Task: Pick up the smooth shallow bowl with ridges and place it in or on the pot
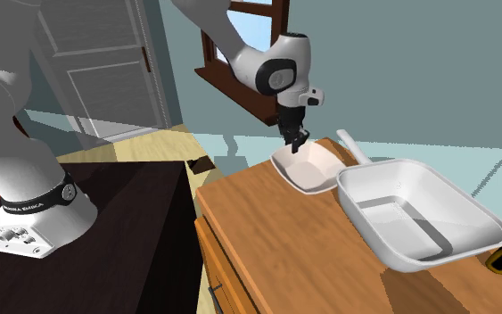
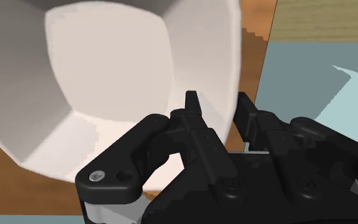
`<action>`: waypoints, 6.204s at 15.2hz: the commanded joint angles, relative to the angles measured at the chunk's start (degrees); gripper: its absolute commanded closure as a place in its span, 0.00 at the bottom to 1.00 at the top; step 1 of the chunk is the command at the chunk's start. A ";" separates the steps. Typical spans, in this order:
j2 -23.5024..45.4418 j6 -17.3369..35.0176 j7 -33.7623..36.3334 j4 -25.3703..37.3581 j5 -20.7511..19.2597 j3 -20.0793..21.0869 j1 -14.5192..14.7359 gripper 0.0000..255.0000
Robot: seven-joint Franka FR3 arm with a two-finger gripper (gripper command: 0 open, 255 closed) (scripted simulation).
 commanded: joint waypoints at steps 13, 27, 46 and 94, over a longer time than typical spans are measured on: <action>-7.38 -7.70 -1.03 0.34 1.36 1.03 -0.72 1.00; -13.27 -16.25 -1.95 3.05 2.63 1.71 -1.16 1.00; -2.31 -31.28 -13.81 29.25 4.51 -0.90 -8.38 1.00; 6.49 -31.52 -17.81 38.28 4.79 -1.67 -11.21 0.00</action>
